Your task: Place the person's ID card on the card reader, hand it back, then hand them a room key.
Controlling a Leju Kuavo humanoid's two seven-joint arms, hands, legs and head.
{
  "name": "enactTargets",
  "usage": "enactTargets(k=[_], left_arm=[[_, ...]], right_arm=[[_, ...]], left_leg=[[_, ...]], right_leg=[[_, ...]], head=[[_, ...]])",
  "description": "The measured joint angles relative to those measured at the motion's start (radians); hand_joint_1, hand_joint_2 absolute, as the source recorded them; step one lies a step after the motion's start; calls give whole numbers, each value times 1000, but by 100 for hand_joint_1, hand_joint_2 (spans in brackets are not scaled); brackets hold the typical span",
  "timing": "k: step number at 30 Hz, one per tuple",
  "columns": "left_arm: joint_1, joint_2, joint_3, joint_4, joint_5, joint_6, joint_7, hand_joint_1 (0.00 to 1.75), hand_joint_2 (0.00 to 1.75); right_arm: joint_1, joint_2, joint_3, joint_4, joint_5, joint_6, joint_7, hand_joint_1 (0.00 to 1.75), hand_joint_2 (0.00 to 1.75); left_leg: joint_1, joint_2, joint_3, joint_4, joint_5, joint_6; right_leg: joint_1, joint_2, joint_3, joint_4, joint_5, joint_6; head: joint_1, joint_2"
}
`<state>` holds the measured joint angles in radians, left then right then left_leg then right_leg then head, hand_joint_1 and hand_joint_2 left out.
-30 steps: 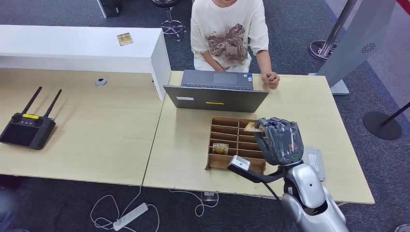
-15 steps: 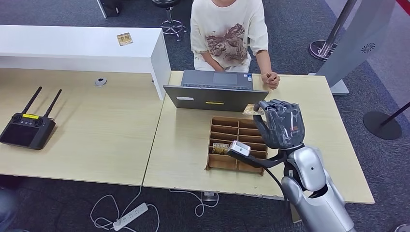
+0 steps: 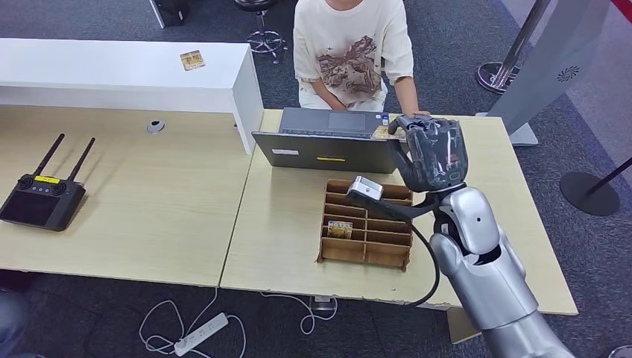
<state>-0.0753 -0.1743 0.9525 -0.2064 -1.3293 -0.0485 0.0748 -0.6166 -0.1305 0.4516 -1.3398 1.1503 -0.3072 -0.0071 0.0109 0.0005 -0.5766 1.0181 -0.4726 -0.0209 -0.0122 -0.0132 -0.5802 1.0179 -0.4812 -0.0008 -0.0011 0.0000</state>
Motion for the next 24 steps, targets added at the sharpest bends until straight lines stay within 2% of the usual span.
enactTargets(k=[24], left_arm=[[-8,1,0,0,-14,-14,3,0,0]], right_arm=[[-230,80,-7,253,-123,75,-26,175,175]], left_leg=[[0,0,0,0,1,0]], right_leg=[[0,0,0,0,0,0]], head=[[0,0]])
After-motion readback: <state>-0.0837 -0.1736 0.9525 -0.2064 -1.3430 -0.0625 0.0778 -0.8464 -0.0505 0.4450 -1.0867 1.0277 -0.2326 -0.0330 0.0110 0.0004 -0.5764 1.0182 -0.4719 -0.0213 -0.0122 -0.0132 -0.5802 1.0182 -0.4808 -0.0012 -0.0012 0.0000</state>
